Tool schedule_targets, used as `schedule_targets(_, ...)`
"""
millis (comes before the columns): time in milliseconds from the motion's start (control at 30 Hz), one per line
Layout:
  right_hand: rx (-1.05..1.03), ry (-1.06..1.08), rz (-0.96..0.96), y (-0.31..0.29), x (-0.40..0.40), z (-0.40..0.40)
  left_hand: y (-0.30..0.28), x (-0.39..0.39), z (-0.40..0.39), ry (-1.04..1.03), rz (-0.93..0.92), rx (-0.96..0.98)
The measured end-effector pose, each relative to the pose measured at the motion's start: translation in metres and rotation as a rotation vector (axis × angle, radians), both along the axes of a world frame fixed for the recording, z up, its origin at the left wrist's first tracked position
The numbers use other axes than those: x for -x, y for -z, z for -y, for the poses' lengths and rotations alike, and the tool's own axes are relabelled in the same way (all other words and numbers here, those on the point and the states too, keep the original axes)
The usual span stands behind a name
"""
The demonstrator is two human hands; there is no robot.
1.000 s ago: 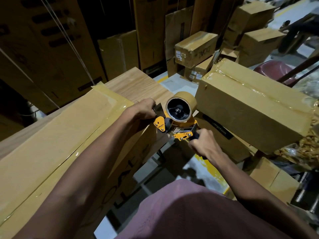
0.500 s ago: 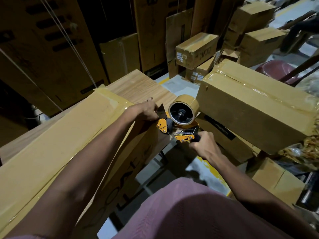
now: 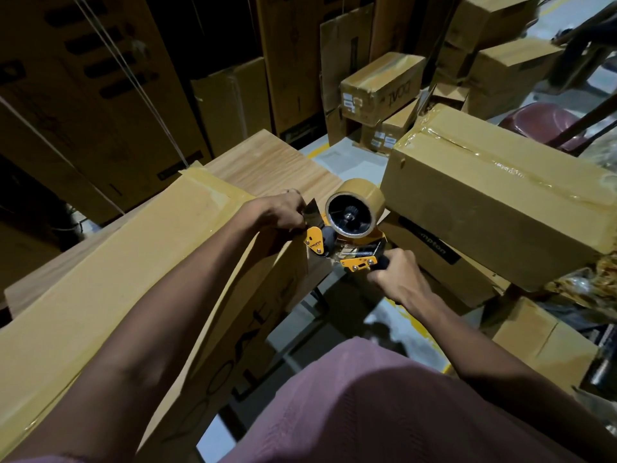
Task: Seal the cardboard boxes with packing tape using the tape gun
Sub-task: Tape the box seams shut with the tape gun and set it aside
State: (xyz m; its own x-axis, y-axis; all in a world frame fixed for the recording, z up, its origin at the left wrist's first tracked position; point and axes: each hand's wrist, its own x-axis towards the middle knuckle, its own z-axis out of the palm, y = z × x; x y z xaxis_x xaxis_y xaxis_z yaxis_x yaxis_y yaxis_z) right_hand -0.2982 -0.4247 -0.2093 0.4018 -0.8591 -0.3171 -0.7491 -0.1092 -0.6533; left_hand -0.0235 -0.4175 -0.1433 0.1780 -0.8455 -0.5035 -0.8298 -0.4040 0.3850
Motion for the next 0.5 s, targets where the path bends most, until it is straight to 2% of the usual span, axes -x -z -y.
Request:
schedule_targets(100, -0.030, 0.012, -0.143, 0.011, 0.023, 0.000, 0.004, -0.002, 0.001, 0.059, 0.018, 0.015)
schedule_targets(267, -0.186, 0.175, -0.179, 0.046, 0.060, -0.027, 0.012, -0.004, 0.007, 0.075, 0.063, 0.045)
schedule_targets(367, -0.184, 0.260, -0.120, 0.049, 0.055, -0.020, 0.018, -0.003, 0.009, 0.113, 0.094, 0.012)
schedule_targets(500, -0.254, 0.388, 0.096, 0.046, 0.033, -0.016, 0.016, 0.007, 0.005, 0.157, 0.223, -0.038)
